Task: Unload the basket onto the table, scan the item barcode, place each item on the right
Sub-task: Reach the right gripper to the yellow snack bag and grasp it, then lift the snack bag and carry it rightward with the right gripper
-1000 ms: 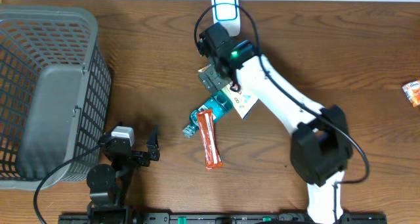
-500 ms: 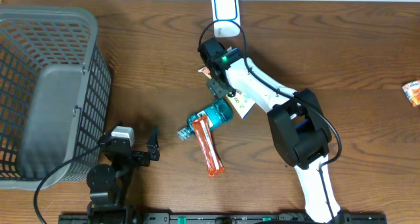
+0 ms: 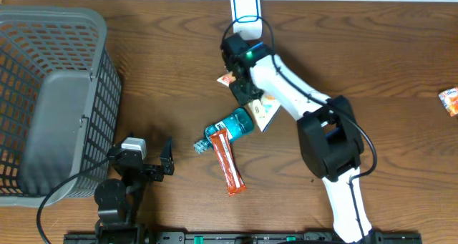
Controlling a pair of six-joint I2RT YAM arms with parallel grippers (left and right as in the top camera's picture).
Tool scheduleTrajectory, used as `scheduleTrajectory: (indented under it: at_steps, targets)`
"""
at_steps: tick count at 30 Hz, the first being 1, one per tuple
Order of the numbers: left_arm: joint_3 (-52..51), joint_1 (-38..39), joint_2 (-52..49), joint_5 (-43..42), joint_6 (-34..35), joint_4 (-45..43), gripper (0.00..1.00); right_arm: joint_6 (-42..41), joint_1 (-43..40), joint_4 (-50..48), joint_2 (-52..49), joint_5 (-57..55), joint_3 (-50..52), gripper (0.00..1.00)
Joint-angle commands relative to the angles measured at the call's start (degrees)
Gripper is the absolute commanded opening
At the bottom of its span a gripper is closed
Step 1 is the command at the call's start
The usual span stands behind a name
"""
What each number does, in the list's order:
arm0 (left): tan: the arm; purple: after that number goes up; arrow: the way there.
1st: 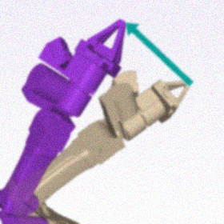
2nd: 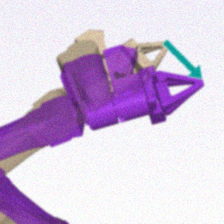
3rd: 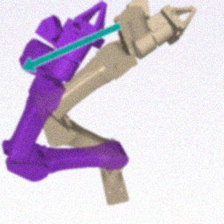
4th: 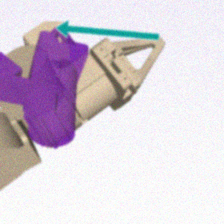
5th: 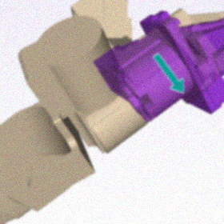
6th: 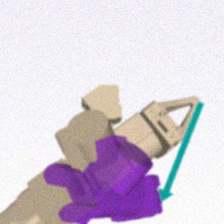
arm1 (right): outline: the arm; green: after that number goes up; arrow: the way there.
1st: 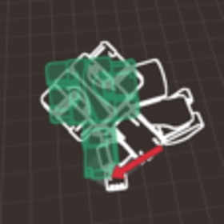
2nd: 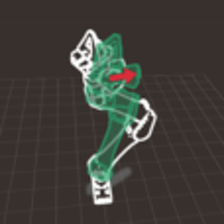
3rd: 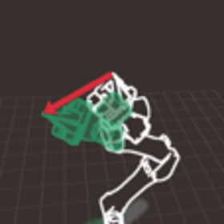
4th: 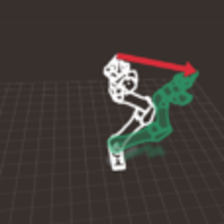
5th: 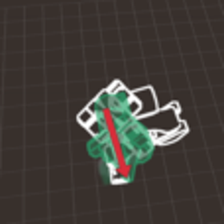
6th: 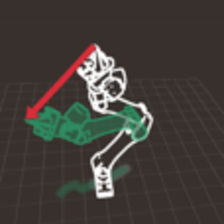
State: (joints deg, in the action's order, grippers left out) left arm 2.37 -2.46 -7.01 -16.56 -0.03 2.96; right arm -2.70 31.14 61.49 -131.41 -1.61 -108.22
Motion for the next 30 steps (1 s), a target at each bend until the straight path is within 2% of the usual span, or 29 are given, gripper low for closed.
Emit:
scheduleTrajectory:
  at_steps: [1, 5, 9, 16, 24, 30]
  targets:
    - [-1.6, 0.0, 0.2, -0.3, -0.3, 0.8, 0.98, 3.6, -3.3, 5.0, 0.3, 25.5, -3.3, 0.01]
    - [-1.6, 0.0, 0.2, -0.3, -0.3, 0.8, 0.98, 12.4, -8.6, 13.9, 1.9, 45.9, -6.0, 0.01]
    - [-1.6, 0.0, 0.2, -0.3, -0.3, 0.8, 0.98, 22.4, -14.4, 23.0, 2.3, 60.8, -6.0, 0.01]
    - [-1.6, 0.0, 0.2, -0.3, -0.3, 0.8, 0.98, 37.0, -20.9, 36.1, 2.3, 77.2, -6.0, 0.01]
    - [-1.6, 0.0, 0.2, -0.3, -0.3, 0.8, 0.98, 35.9, -21.7, 36.0, 2.3, 78.4, -5.9, 0.01]
    - [-1.6, 0.0, 0.2, -0.3, -0.3, 0.8, 0.98, 15.5, -21.6, 36.0, 2.3, 77.8, -5.9, 0.01]
